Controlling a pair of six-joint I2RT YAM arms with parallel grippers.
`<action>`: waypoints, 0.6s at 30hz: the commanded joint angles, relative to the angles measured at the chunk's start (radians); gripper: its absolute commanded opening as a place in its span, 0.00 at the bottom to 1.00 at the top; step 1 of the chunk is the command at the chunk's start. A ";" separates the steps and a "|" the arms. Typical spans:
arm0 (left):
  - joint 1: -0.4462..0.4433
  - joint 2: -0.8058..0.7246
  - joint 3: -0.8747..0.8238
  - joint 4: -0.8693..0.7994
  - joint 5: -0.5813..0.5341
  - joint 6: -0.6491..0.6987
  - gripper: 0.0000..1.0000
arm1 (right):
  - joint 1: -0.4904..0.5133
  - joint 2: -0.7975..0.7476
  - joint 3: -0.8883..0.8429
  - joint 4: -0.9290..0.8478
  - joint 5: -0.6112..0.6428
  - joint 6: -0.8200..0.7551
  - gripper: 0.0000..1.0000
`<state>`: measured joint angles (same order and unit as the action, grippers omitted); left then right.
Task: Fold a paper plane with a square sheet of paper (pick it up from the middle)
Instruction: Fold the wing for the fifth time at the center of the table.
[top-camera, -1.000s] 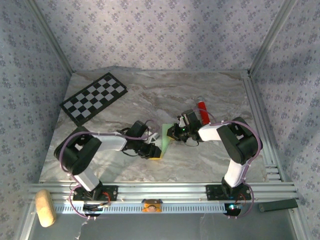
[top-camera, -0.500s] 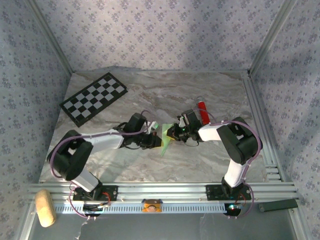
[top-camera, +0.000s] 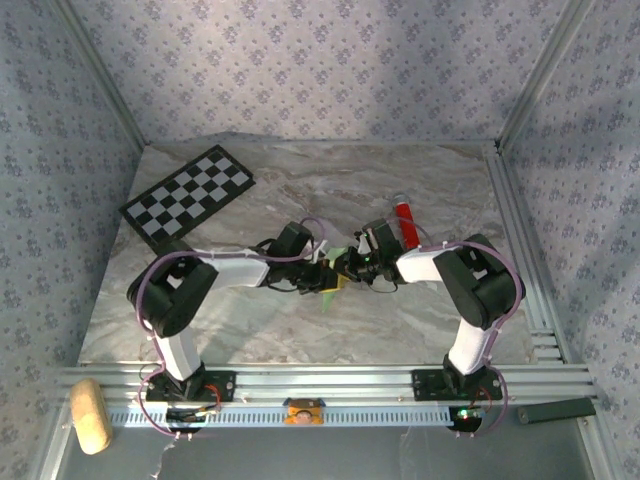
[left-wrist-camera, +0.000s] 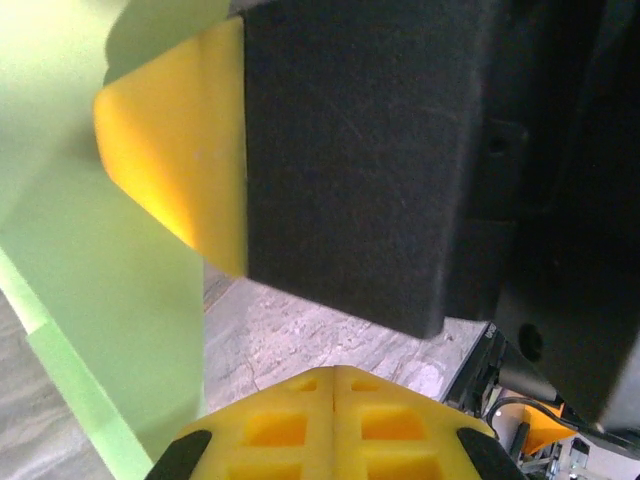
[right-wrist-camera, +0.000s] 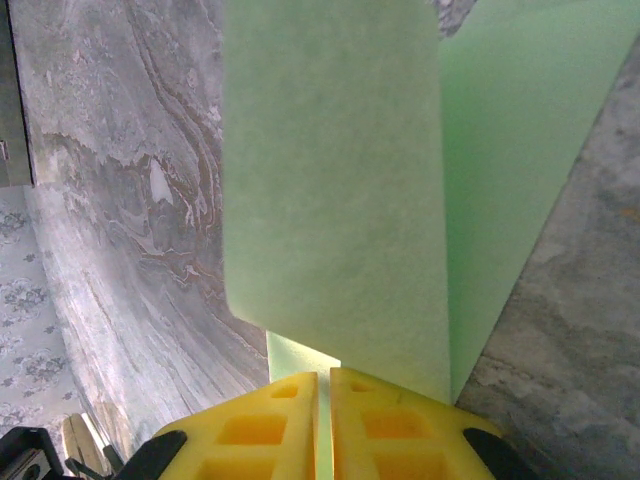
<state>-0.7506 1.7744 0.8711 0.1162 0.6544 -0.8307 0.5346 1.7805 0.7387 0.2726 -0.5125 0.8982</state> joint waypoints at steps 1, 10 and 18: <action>-0.012 0.024 0.042 -0.042 -0.025 0.028 0.02 | 0.016 0.046 -0.017 -0.083 0.063 0.000 0.13; -0.037 0.076 0.033 -0.106 -0.051 0.075 0.02 | 0.016 0.049 -0.017 -0.084 0.065 0.001 0.13; -0.046 0.055 -0.032 -0.094 -0.047 0.072 0.02 | 0.015 0.051 -0.019 -0.087 0.067 -0.002 0.13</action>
<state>-0.7876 1.8420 0.8768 0.0589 0.6041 -0.7750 0.5346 1.7805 0.7387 0.2722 -0.5125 0.9005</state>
